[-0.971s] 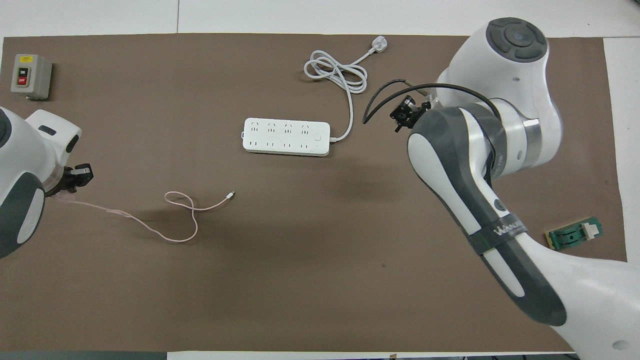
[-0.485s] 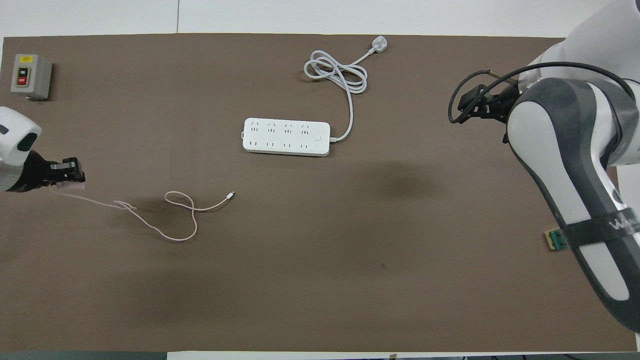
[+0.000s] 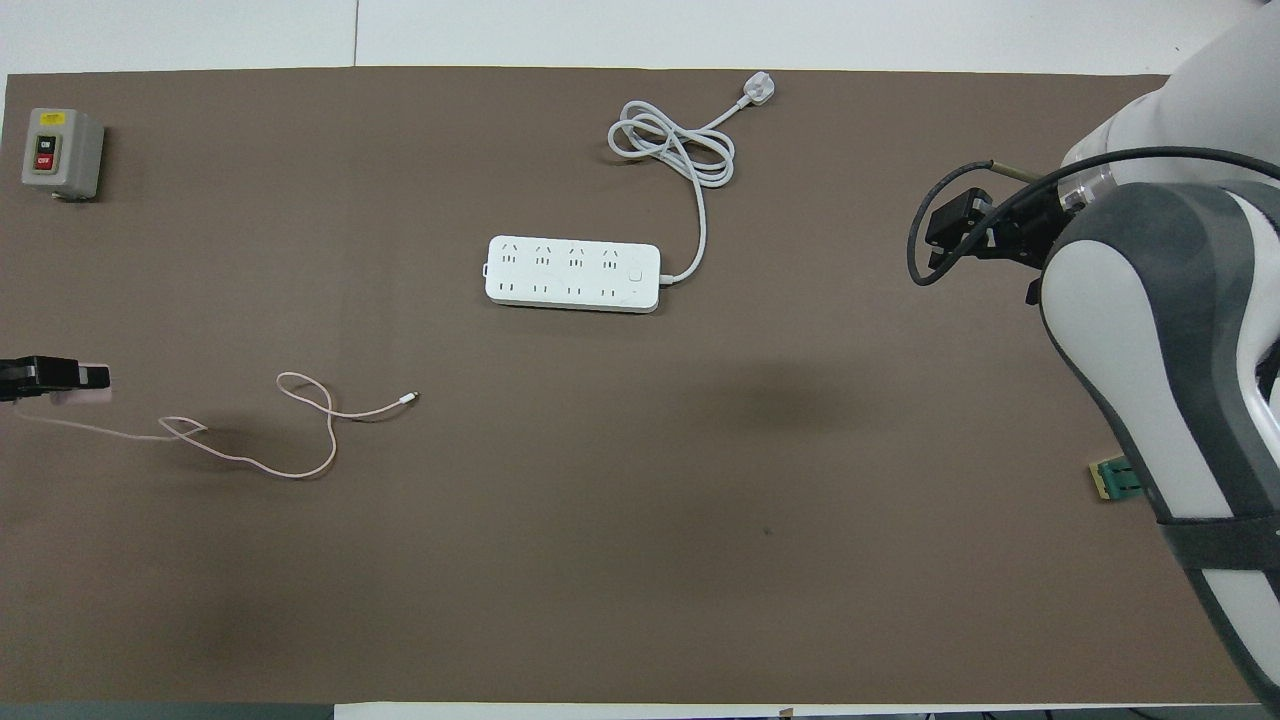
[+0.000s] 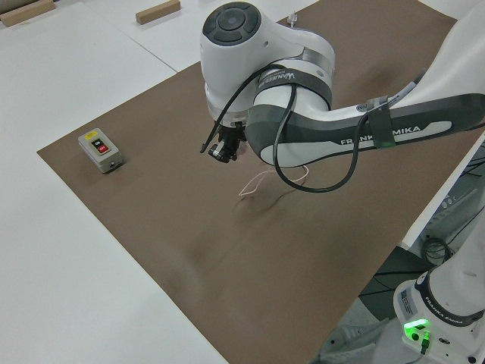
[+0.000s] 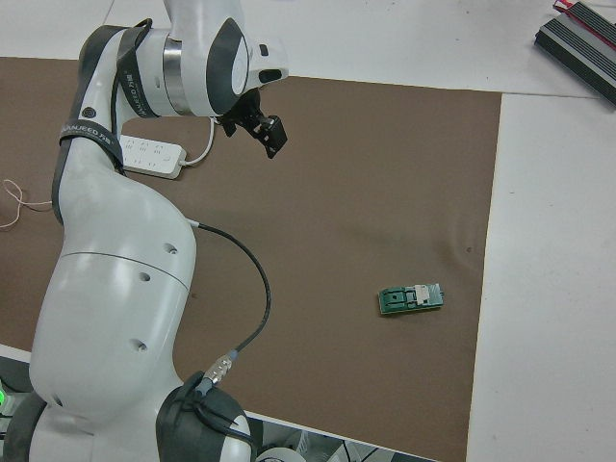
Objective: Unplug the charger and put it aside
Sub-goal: 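Carry the charger away from the strip with the left gripper while the right gripper withdraws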
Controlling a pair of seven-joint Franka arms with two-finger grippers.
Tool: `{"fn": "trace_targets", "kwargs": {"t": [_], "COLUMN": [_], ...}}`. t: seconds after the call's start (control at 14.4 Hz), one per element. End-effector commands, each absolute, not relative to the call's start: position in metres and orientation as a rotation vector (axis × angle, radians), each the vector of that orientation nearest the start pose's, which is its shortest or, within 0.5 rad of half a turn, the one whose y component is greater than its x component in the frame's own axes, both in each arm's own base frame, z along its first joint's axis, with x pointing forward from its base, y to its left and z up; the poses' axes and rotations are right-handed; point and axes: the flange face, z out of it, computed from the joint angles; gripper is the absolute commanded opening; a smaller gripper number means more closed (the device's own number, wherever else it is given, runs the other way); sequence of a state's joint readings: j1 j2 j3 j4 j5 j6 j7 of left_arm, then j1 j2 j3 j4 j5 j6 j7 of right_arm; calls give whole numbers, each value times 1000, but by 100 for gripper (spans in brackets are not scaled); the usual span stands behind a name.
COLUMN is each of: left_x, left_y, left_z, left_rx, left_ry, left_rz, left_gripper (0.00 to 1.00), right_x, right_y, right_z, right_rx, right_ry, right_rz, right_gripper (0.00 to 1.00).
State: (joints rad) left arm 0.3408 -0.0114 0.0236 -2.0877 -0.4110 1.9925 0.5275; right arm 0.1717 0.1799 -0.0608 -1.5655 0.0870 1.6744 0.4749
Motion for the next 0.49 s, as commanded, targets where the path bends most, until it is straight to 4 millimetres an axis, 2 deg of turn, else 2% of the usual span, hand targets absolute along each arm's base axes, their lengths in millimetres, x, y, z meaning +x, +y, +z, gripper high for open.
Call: {"fn": "trace_targets", "kwargs": {"t": [0.0, 0.14, 0.21, 0.28, 0.42], "left_x": [514, 518, 519, 523, 529], "left_y": [168, 160, 156, 148, 126], "left_z": [389, 378, 372, 366, 357], "left_rx": [-3634, -3658, -3682, -3707, -3739], "left_ry": [37, 42, 37, 35, 67], "left_rz": [-114, -95, -76, -65, -34], "left_gripper": [0, 0, 0, 0, 0], "right_x": [588, 560, 555, 553, 558], "right_y": [75, 76, 75, 70, 61], "right_z": [547, 551, 546, 543, 538], "right_rx": [-3034, -3034, -3037, -3040, -3070], "right_ry": [527, 512, 513, 493, 280], "right_rz": [91, 106, 127, 135, 98], "right_gripper": [100, 100, 100, 100, 100]}}
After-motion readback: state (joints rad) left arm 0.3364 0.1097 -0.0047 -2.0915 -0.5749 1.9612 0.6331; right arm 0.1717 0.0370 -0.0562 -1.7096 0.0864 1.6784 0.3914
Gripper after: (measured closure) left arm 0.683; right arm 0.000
